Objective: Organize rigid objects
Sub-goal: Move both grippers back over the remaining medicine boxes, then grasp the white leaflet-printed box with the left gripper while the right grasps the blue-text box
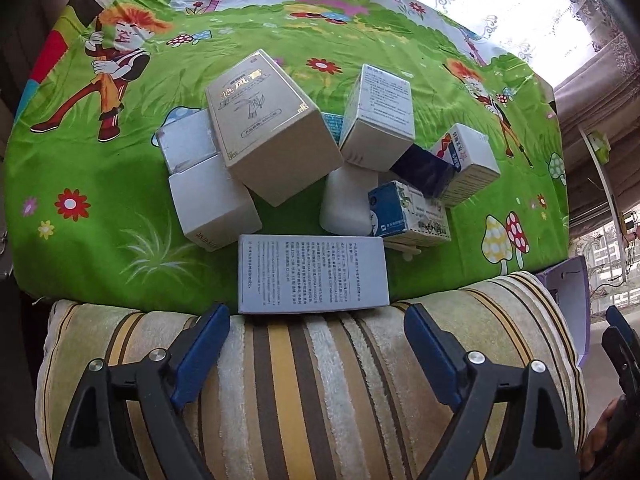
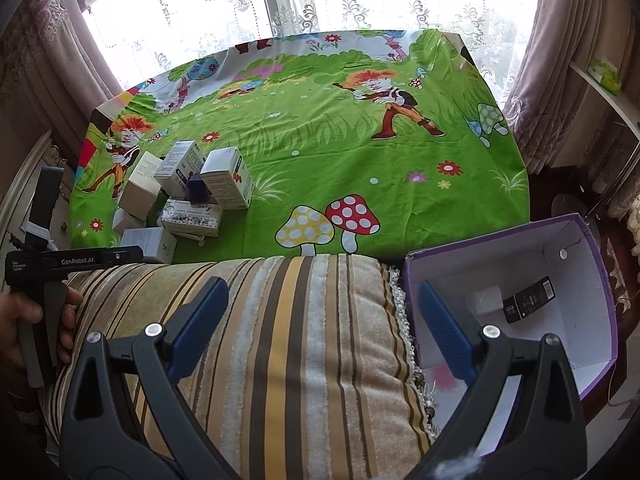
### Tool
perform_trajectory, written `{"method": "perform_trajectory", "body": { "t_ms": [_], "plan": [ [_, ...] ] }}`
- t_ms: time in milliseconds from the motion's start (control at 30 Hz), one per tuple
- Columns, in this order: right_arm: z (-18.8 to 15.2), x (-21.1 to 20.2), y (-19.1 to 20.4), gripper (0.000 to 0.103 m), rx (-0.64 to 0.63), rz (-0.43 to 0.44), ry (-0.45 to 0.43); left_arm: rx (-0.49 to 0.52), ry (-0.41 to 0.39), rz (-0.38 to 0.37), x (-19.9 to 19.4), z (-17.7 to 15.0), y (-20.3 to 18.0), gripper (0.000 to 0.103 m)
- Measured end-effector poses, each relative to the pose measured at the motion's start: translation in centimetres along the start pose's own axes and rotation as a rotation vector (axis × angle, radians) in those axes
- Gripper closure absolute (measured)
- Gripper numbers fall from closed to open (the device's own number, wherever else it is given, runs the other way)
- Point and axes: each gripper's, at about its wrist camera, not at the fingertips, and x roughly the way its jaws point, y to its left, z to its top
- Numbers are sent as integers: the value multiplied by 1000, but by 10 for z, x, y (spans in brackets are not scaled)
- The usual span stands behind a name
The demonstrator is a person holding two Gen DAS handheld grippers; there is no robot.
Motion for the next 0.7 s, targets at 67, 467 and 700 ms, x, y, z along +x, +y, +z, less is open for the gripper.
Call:
{"method": "perform_trajectory", "body": {
  "t_ms": [67,467,700],
  "plan": [
    [5,0,7,6,-24,1,-3,-6,7,7,3,2,0,13],
    [44,-3,50,6,-189,11,-12,-5,43,35,19,9,-1,13],
    [67,22,80,6,-196,43,10,1,30,19,20,10,-3,18]
  ]
}}
